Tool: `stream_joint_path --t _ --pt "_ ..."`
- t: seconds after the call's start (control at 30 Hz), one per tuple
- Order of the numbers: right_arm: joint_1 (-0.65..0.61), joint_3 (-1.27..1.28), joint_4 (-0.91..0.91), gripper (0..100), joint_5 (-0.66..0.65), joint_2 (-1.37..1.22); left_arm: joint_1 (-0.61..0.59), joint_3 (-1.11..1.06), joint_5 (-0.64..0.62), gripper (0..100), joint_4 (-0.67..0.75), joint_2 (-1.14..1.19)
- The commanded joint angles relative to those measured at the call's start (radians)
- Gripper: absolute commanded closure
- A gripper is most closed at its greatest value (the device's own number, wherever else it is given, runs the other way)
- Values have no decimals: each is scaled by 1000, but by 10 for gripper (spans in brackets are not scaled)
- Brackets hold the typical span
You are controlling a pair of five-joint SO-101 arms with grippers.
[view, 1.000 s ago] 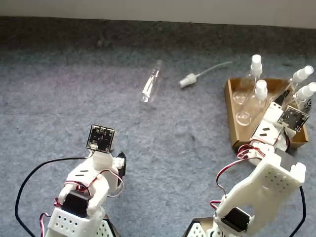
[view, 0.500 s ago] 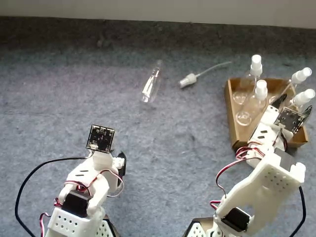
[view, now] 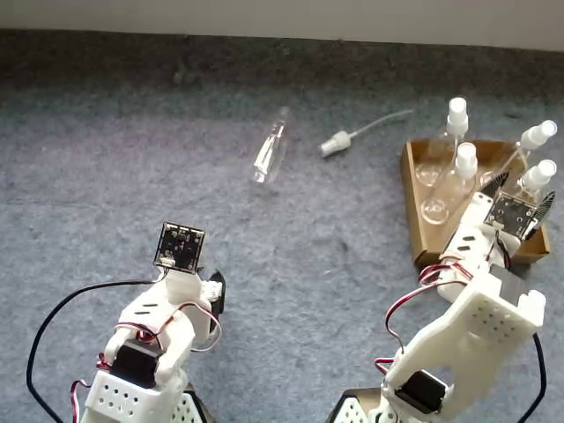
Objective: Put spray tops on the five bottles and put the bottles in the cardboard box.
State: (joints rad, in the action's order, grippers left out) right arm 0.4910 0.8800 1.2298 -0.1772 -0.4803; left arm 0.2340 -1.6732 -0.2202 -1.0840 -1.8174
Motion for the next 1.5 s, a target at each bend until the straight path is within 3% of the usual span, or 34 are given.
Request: stream_joint_path --t 0.0,0.27,0.57,0.83,1.47 --pt "-8 4 22 738 -14 18 -10 -22 14 995 21 7" --pt "-1 5 21 738 -17 33 -10 -22 14 995 21 7" --pt "-2 163 13 740 -17 272 -10 -22 14 995 21 8" --pt "-1 186 -216 741 -14 418 -10 -22 14 995 20 8" --pt "44 191 -340 741 -21 470 -8 -22 14 995 20 8"
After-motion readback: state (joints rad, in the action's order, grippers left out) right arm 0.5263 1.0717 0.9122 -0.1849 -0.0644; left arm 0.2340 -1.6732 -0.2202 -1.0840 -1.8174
